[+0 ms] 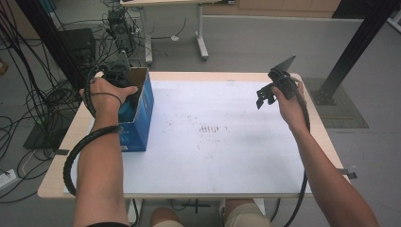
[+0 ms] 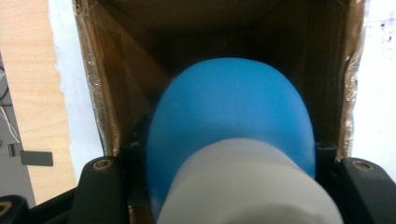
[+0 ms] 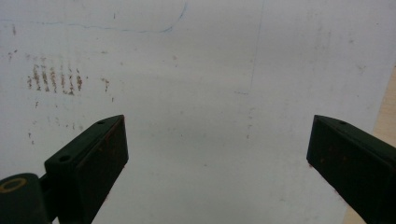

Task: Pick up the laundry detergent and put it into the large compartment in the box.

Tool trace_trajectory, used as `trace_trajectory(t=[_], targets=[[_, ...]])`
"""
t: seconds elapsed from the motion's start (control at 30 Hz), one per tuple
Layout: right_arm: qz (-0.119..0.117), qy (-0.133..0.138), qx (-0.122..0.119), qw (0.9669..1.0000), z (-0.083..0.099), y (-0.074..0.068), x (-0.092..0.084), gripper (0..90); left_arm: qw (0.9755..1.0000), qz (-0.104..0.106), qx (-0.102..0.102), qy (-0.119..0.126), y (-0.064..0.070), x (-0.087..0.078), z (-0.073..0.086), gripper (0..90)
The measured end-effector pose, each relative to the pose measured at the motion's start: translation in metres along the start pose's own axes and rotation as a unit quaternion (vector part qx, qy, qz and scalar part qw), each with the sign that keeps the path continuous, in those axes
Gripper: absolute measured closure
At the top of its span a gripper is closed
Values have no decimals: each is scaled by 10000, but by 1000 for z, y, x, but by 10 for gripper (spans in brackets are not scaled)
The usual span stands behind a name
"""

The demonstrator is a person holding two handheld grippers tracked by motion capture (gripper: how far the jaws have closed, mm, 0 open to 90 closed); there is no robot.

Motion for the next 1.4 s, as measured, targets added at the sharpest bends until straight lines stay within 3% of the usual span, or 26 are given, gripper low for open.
trace_trajectory(t=[0.43, 1.4], targets=[[24, -13, -19, 10000, 0, 0, 3, 55, 10000, 18, 19, -58, 2, 14, 2, 380], [35, -3, 5, 10000, 1, -1, 1, 55, 10000, 6, 16, -20, 4, 15, 2, 378]])
Point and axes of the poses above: each handheld gripper's, and its own axes: x roughly forward along the jaws, z roughly out of its underside, y roughly to its right, the point moved 4 cm from there along x, roughly forward along the jaws, and after that the axes turned 14 degrees about -z, right-handed, at the moved point
